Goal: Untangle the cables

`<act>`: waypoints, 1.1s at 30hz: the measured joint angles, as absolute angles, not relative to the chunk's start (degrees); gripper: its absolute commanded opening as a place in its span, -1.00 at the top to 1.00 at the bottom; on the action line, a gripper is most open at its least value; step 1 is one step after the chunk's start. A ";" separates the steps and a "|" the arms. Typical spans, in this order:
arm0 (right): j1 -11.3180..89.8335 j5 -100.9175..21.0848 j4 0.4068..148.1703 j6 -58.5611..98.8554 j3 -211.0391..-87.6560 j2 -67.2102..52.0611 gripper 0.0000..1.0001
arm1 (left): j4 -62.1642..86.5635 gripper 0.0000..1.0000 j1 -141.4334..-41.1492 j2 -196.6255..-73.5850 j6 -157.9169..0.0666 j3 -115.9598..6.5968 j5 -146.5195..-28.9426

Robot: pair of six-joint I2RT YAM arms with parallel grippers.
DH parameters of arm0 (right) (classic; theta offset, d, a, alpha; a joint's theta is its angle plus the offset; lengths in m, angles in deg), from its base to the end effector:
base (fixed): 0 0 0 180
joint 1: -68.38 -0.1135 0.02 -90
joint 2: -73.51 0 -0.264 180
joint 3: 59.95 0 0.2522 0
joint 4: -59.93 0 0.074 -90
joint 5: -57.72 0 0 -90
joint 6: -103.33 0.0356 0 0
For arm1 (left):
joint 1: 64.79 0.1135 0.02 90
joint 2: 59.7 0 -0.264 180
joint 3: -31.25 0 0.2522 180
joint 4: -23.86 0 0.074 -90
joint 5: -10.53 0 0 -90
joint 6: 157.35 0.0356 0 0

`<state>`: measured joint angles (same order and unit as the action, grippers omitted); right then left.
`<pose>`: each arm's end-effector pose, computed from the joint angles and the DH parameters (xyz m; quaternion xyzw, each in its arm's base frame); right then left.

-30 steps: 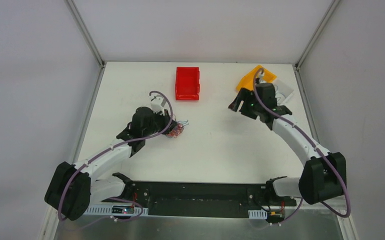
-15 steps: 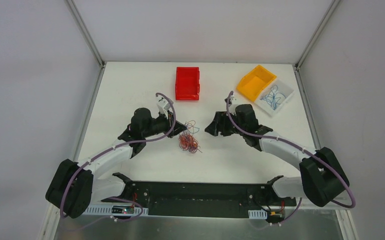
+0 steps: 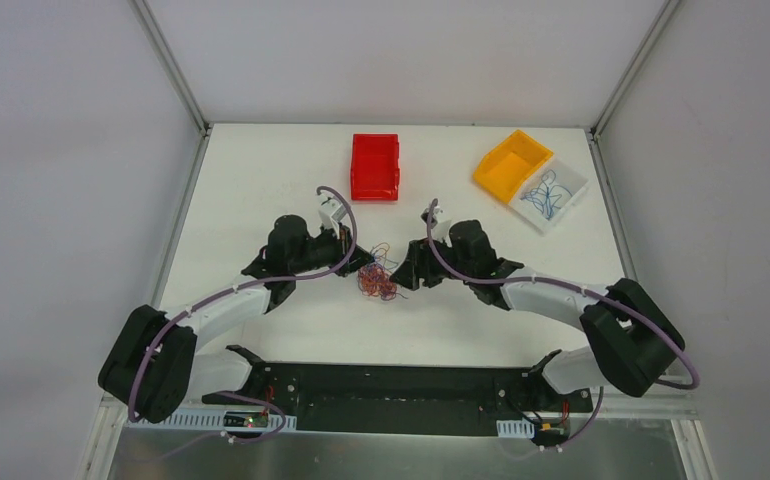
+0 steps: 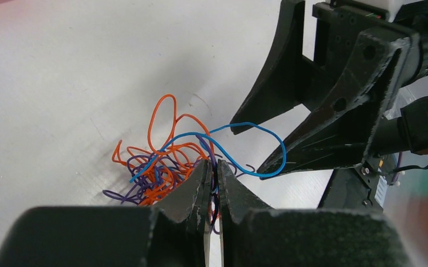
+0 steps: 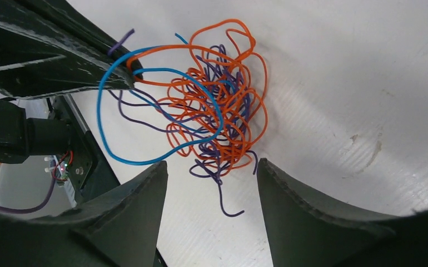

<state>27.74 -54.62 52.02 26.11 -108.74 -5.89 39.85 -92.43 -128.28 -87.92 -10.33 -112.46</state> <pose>0.2091 0.1973 0.2033 -0.3008 0.7668 0.3884 0.4131 0.2127 -0.1333 0.2249 0.2259 0.7274 -0.4491 0.4672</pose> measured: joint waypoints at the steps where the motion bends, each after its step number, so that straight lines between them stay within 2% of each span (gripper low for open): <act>1: 27.70 -54.62 51.76 26.13 -108.76 -6.74 -0.25 | 39.85 0.86 -92.43 -128.43 -87.92 -10.33 -112.44; 11: 26.56 -54.30 51.10 26.48 -109.59 -14.09 -0.17 | 35.50 0.90 -92.43 -132.89 -87.86 -13.54 -108.92; 23: 24.83 -53.36 50.82 26.37 -111.03 -15.57 0.99 | 28.40 0.98 -92.43 -139.95 -87.90 -19.05 -105.29; 28: 24.97 -49.03 50.97 26.57 -109.13 -9.87 1.00 | 24.90 1.00 -92.43 -139.88 -87.84 -19.72 -99.70; 33: 26.36 -39.85 50.89 27.42 -105.72 -3.00 1.00 | 19.66 1.00 -92.45 -138.77 -88.01 -20.07 -89.12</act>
<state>26.36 -39.85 50.89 27.42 -105.72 -3.00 19.66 -92.45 -138.77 -88.01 -20.07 -89.12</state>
